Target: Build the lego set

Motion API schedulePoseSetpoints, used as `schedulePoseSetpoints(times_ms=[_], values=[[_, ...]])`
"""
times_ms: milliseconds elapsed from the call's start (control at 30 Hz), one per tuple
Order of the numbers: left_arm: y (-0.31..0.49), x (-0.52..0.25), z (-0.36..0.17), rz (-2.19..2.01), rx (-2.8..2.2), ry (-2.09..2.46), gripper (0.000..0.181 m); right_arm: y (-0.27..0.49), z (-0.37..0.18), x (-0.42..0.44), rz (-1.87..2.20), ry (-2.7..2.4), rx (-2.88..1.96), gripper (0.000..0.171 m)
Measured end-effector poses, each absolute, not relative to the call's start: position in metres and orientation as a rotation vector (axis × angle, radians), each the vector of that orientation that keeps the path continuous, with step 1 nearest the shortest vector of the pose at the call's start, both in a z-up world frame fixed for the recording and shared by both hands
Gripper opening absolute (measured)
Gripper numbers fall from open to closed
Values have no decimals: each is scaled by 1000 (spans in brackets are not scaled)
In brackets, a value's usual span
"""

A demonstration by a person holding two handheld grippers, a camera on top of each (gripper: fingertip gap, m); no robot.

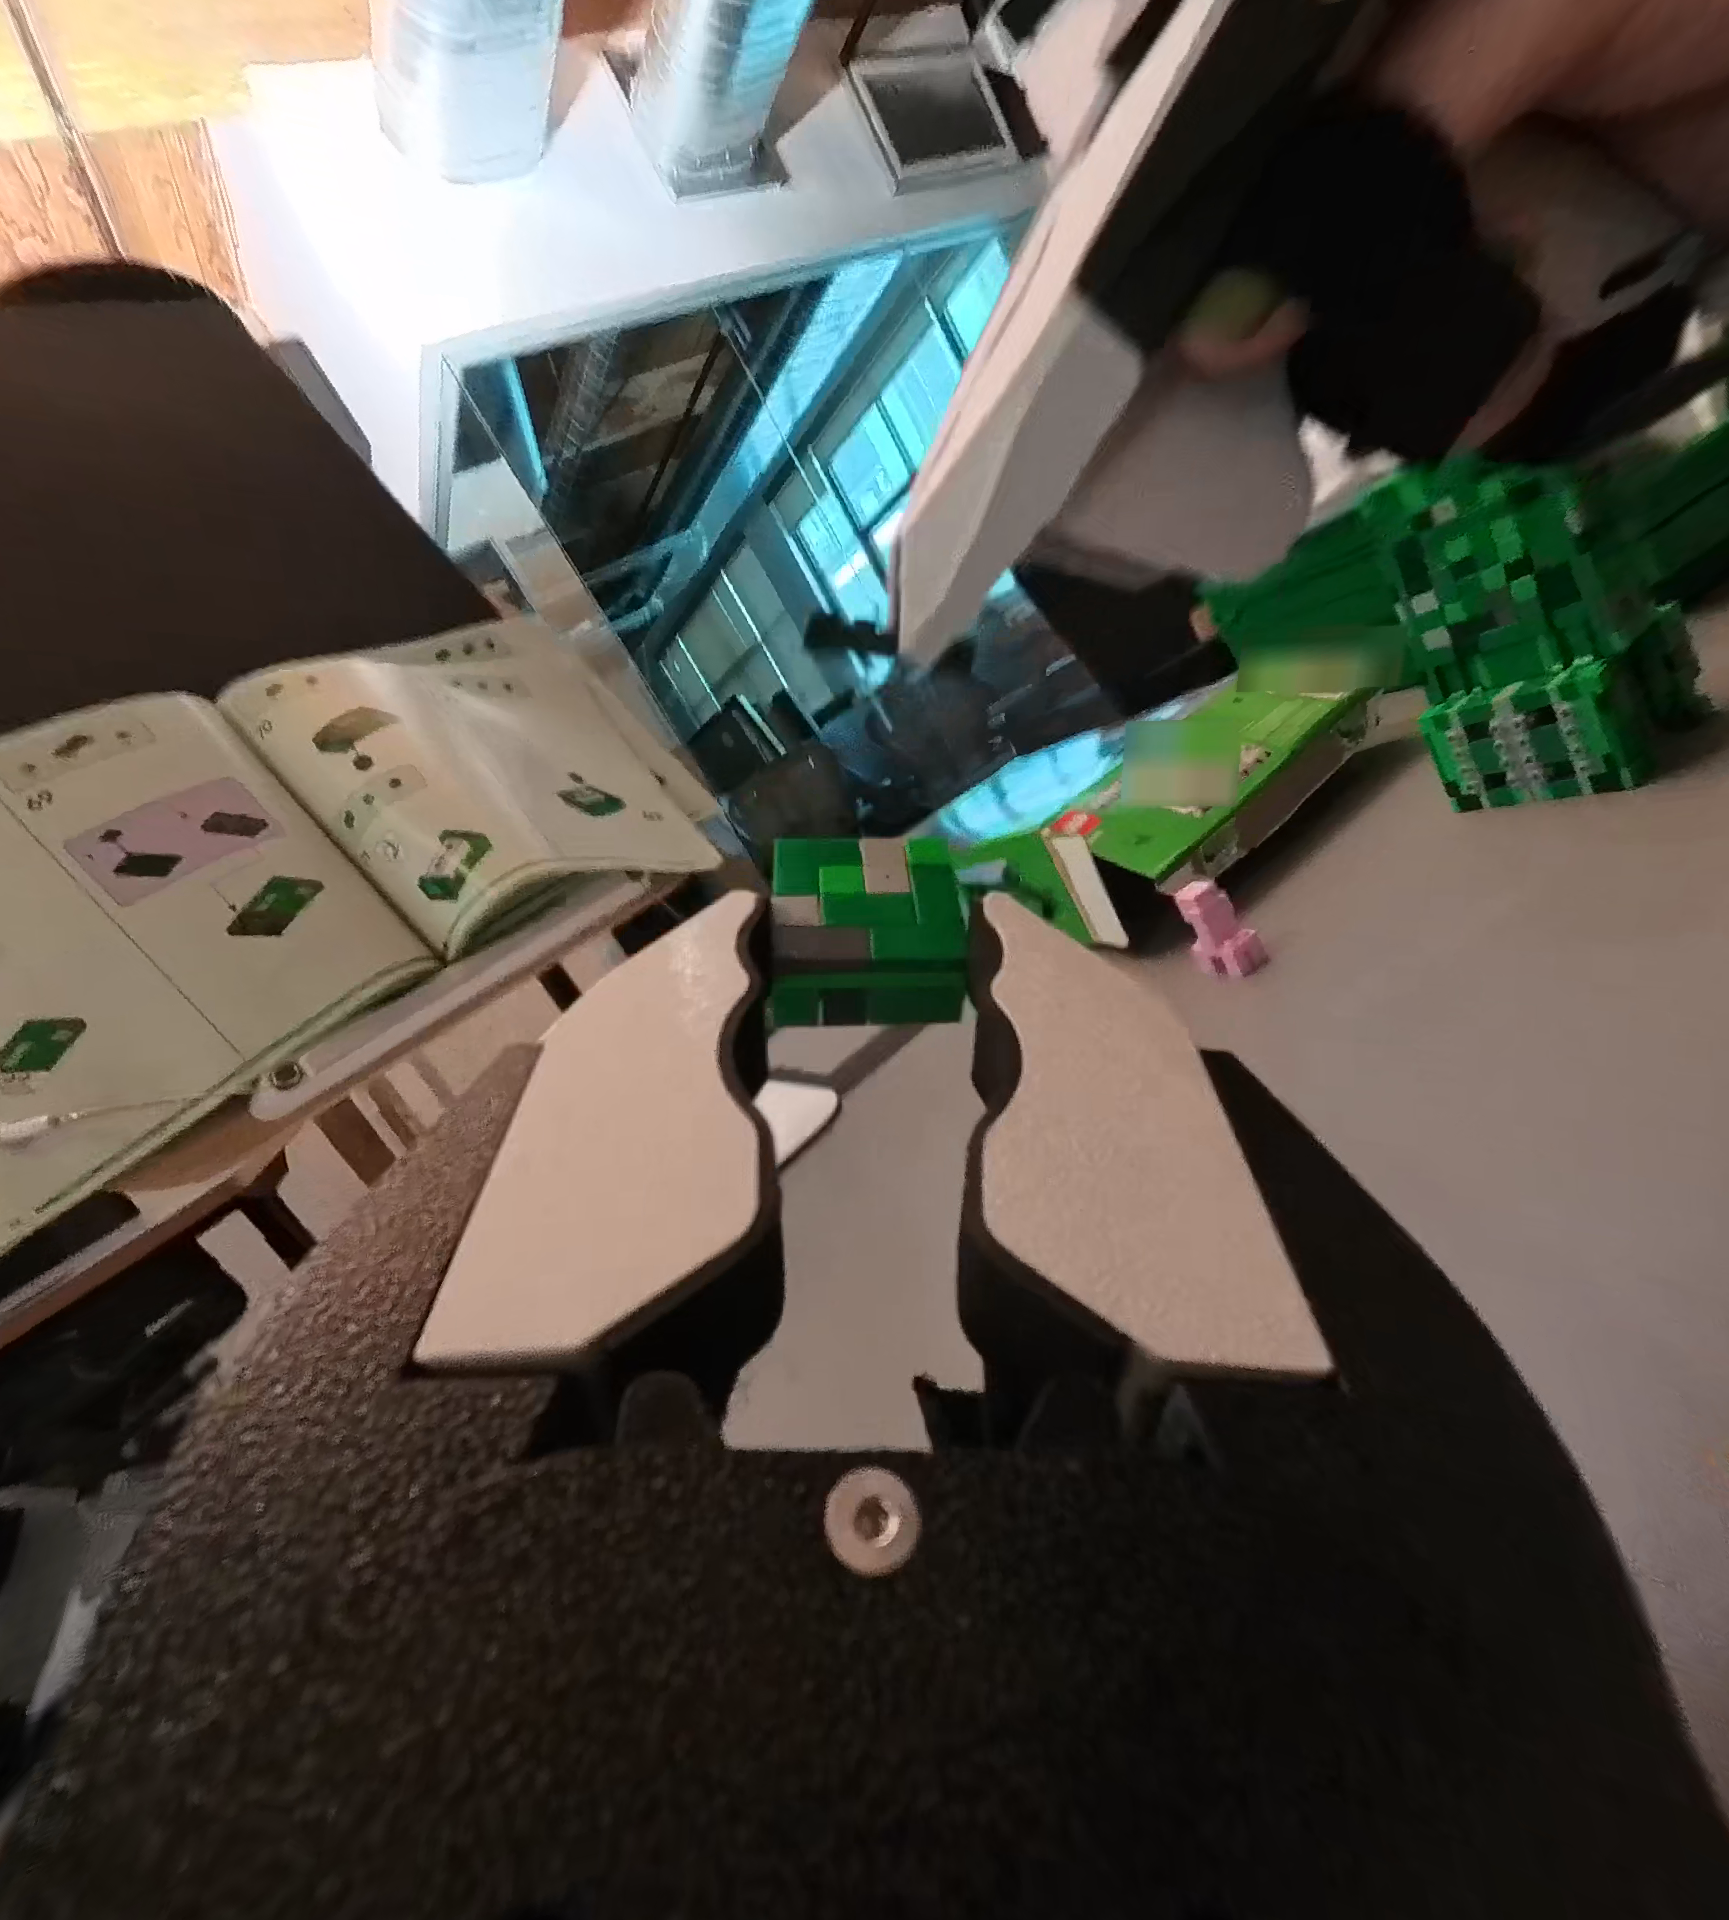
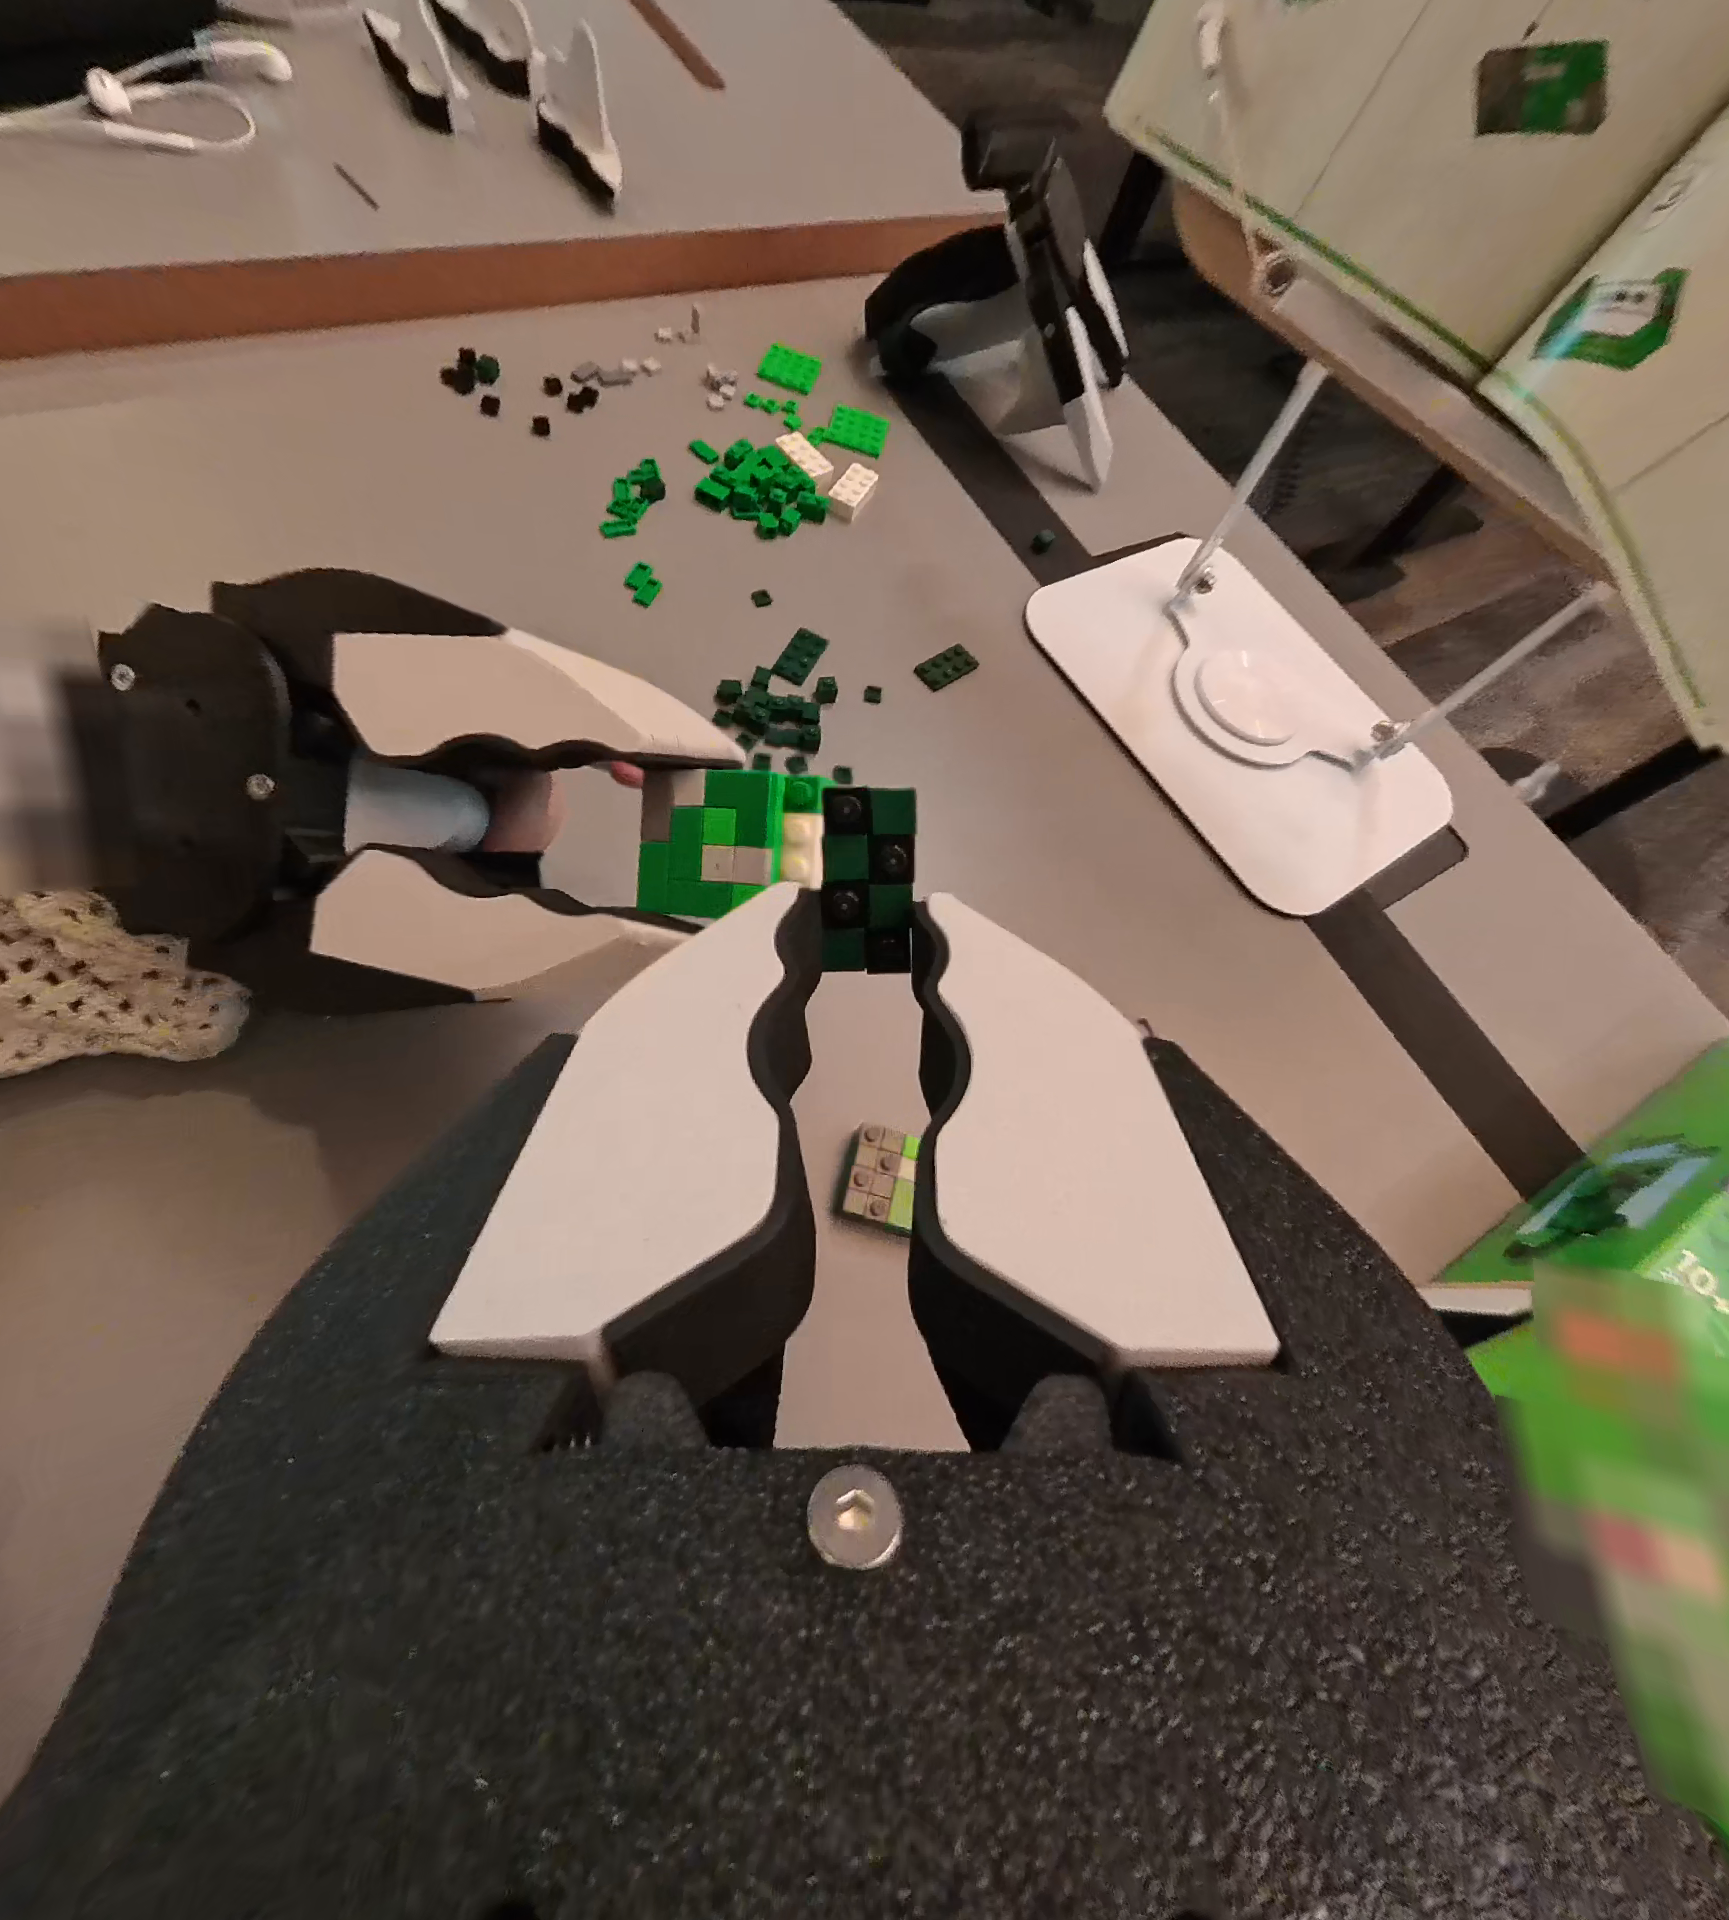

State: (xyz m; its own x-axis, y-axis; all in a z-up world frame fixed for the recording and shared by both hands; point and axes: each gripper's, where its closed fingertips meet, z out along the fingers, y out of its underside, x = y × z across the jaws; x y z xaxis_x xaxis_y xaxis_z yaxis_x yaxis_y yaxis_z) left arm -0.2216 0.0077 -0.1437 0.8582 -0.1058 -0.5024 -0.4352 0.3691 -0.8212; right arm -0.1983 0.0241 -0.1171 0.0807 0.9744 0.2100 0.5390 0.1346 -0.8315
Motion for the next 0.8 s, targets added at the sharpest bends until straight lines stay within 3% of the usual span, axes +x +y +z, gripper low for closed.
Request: schedulePoseSetpoints(times_ms=[233, 367, 733, 767, 800], values=[[21, -252, -194, 209, -1585, 559, 36, 42, -96, -171, 753, -1453, -1521, 16], [-13, -268, -238, 6, -1955, 419, 36, 51, -85, -156, 777, -1391, -1513, 16], [-63, -265, -270, 15, -2173, 374, 36, 46, -81, -153, 955, -1404, -1430, 16], [-63, -265, -272, 15, -2180, 366, 37, 43, -80, -156, 1012, -1406, -1414, 16], [-64, -266, -274, 23, -2195, 356, 52, 37, -79, -160, 1100, -1412, -1392, 16]])
